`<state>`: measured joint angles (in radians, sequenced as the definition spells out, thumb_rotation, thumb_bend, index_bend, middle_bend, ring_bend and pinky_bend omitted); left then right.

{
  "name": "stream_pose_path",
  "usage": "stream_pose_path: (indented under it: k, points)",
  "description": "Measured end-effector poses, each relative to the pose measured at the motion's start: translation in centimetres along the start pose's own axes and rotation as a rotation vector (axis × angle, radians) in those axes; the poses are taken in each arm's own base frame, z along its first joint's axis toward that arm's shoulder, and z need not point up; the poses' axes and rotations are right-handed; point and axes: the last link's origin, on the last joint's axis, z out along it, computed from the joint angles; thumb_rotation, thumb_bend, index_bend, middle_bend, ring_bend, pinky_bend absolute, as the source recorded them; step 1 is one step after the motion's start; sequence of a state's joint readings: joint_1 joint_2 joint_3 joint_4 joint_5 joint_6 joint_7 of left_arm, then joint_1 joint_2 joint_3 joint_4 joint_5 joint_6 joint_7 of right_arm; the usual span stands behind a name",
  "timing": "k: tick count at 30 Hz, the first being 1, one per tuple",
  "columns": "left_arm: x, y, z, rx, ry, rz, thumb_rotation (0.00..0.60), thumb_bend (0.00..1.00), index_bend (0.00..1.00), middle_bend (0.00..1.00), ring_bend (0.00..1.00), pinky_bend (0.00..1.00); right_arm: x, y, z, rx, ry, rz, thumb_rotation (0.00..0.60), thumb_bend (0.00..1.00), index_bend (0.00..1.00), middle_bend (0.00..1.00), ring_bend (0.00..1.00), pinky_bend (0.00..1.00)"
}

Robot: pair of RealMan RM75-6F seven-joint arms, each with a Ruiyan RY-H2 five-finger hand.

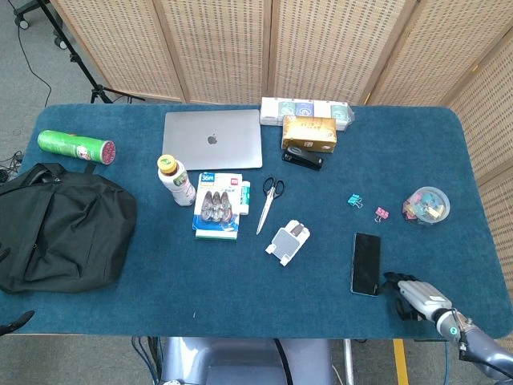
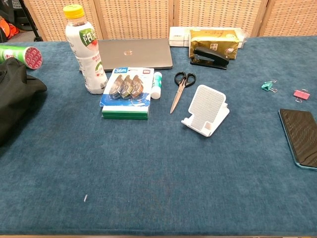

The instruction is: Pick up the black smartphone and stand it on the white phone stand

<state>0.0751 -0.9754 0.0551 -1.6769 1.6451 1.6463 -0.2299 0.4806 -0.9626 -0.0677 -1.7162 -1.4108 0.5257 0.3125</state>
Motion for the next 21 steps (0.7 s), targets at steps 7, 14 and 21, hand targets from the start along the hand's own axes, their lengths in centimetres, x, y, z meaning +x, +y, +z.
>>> stream_pose_path:
  k: [7,14,21]
  points:
    - [-0.1,0.1,0.0,-0.001,-0.005,0.004,0.6,0.0,0.0,0.0,0.0,0.0,-0.3,-3.0,0.4,0.068,-0.017,-0.019,0.6,0.83,0.25,0.15,0.0,0.0]
    - [-0.1,0.1,0.0,0.001,-0.005,0.004,0.6,0.0,0.0,0.0,0.0,0.0,-0.1,-5.9,1.1,0.136,-0.008,-0.038,0.6,0.64,0.25,0.15,0.0,0.0]
    - [-0.1,0.1,0.0,-0.001,-0.004,0.005,0.6,0.0,0.0,0.0,0.0,0.0,2.3,-7.5,0.0,0.189,0.134,-0.1,0.6,0.52,0.23,0.04,0.0,0.0]
